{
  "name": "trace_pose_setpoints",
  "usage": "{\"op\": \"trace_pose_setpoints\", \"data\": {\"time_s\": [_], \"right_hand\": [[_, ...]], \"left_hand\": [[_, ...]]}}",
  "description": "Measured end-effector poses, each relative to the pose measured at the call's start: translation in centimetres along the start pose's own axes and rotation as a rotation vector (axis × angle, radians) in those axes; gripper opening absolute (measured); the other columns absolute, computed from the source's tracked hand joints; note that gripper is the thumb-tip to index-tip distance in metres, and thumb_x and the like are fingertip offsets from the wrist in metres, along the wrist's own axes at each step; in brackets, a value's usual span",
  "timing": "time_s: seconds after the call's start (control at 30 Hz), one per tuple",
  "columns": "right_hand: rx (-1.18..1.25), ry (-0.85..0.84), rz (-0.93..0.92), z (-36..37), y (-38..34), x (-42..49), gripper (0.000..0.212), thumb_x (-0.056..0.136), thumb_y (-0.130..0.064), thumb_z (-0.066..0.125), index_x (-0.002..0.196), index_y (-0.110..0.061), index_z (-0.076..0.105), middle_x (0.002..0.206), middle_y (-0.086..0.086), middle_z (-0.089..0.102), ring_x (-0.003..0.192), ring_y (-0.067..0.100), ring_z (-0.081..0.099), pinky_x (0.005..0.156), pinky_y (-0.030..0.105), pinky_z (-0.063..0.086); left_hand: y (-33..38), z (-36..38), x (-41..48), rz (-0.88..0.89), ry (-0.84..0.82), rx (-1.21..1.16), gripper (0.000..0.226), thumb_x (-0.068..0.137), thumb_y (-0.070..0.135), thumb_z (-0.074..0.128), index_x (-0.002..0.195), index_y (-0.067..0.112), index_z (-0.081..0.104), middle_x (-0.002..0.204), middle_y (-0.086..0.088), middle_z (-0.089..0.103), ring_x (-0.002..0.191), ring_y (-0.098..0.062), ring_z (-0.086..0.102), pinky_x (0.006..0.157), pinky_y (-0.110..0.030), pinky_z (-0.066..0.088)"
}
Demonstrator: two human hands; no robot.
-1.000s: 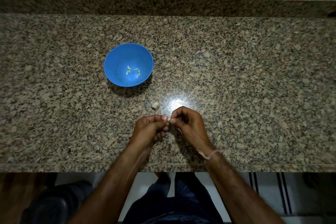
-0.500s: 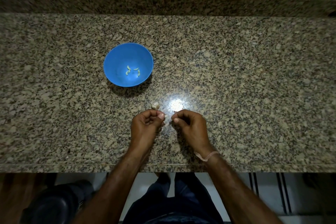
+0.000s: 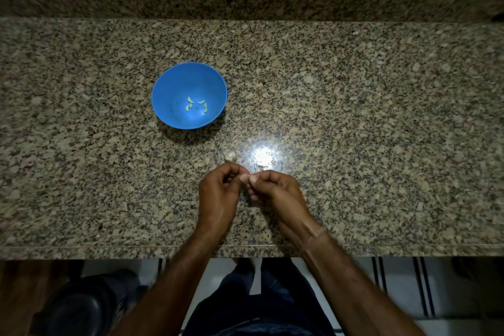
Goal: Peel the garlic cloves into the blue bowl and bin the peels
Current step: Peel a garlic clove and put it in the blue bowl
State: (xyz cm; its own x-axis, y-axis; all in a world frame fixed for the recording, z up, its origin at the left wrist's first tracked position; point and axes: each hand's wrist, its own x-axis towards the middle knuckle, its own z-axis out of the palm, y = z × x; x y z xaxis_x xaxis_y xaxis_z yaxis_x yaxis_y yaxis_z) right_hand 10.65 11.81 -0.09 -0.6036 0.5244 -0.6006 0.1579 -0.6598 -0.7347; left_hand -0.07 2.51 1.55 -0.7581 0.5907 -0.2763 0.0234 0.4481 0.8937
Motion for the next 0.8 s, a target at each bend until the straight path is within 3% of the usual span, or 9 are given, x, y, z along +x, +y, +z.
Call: {"op": "trace_pose_setpoints", "data": {"time_s": [0.13, 0.23, 0.3, 0.4, 0.47, 0.53, 0.6, 0.7, 0.8], "right_hand": [[0.158, -0.008, 0.097, 0.5, -0.2, -0.4, 0.008, 0.096, -0.004, 0.070, 0.090, -0.004, 0.076, 0.087, 0.014, 0.074, 0.079, 0.018, 0.069, 0.076, 0.027, 0.060], [-0.231, 0.094, -0.256, 0.2, 0.1, -0.5, 0.004, 0.094, -0.007, 0.074, 0.092, -0.004, 0.075, 0.090, 0.012, 0.077, 0.085, 0.023, 0.074, 0.078, 0.032, 0.062], [-0.456, 0.111, -0.408, -0.1, 0.2, -0.2, 0.004, 0.092, -0.010, 0.078, 0.089, -0.006, 0.076, 0.084, 0.005, 0.077, 0.082, 0.018, 0.074, 0.074, 0.027, 0.060], [-0.186, 0.023, -0.095, -0.1, -0.5, 0.2, 0.010, 0.093, -0.011, 0.076, 0.087, -0.003, 0.075, 0.085, 0.019, 0.074, 0.077, 0.023, 0.069, 0.072, 0.032, 0.058], [0.072, -0.033, 0.178, -0.2, -0.9, 0.3, 0.005, 0.094, -0.007, 0.072, 0.091, -0.003, 0.075, 0.085, 0.016, 0.072, 0.074, 0.019, 0.066, 0.072, 0.030, 0.057], [0.187, -0.028, 0.267, -0.1, -1.0, 0.3, 0.003, 0.094, -0.004, 0.070, 0.095, -0.003, 0.073, 0.086, 0.012, 0.073, 0.072, 0.016, 0.067, 0.069, 0.026, 0.059], [0.185, -0.023, 0.171, 0.1, -0.8, 0.1, 0.004, 0.095, -0.002, 0.069, 0.092, -0.004, 0.071, 0.085, 0.011, 0.072, 0.073, 0.016, 0.066, 0.069, 0.025, 0.059], [0.093, -0.004, -0.024, 0.7, -0.5, -0.5, 0.008, 0.095, -0.001, 0.070, 0.098, 0.006, 0.067, 0.093, 0.023, 0.072, 0.082, 0.024, 0.070, 0.080, 0.033, 0.060], [-0.109, 0.021, -0.192, 0.6, -0.3, -0.2, 0.015, 0.092, 0.000, 0.074, 0.104, 0.006, 0.069, 0.101, 0.019, 0.076, 0.094, 0.027, 0.073, 0.090, 0.041, 0.061]], "left_hand": [[0.1, 0.1, 0.0, -0.060, -0.011, -0.119, 0.017, 0.094, 0.002, 0.067, 0.089, 0.017, 0.074, 0.082, 0.001, 0.076, 0.080, -0.015, 0.073, 0.071, -0.027, 0.062], [0.4, 0.2, -0.3, -0.115, -0.009, -0.152, 0.016, 0.094, 0.002, 0.069, 0.087, 0.016, 0.075, 0.081, 0.001, 0.076, 0.078, -0.010, 0.072, 0.071, -0.023, 0.059], [0.2, 0.0, -0.3, -0.038, 0.008, -0.033, 0.014, 0.093, 0.007, 0.071, 0.088, 0.018, 0.075, 0.080, 0.006, 0.075, 0.078, -0.006, 0.071, 0.069, -0.017, 0.055], [0.0, -0.4, 0.2, 0.109, -0.008, 0.134, 0.013, 0.093, 0.007, 0.070, 0.087, 0.019, 0.071, 0.082, 0.010, 0.071, 0.079, -0.005, 0.067, 0.067, -0.014, 0.049], [0.2, -0.5, 0.3, 0.124, -0.032, 0.124, 0.014, 0.092, 0.004, 0.069, 0.087, 0.016, 0.070, 0.081, 0.009, 0.070, 0.078, -0.005, 0.066, 0.067, -0.012, 0.048], [0.2, -0.4, 0.3, 0.068, -0.053, 0.052, 0.012, 0.093, 0.003, 0.069, 0.088, 0.014, 0.071, 0.082, 0.005, 0.072, 0.079, -0.005, 0.067, 0.070, -0.014, 0.052], [-0.3, -0.1, 0.4, -0.116, -0.070, -0.155, 0.008, 0.096, 0.006, 0.068, 0.093, 0.011, 0.073, 0.087, -0.006, 0.076, 0.083, -0.016, 0.072, 0.076, -0.027, 0.060], [-0.5, 0.3, 0.4, -0.343, -0.085, -0.426, 0.008, 0.098, 0.012, 0.068, 0.101, 0.008, 0.074, 0.098, -0.022, 0.075, 0.090, -0.031, 0.069, 0.084, -0.045, 0.057], [-0.4, 0.1, 0.4, -0.185, -0.037, -0.161, 0.008, 0.098, 0.012, 0.068, 0.095, 0.011, 0.076, 0.089, -0.007, 0.077, 0.088, -0.018, 0.073, 0.080, -0.029, 0.058]]}}
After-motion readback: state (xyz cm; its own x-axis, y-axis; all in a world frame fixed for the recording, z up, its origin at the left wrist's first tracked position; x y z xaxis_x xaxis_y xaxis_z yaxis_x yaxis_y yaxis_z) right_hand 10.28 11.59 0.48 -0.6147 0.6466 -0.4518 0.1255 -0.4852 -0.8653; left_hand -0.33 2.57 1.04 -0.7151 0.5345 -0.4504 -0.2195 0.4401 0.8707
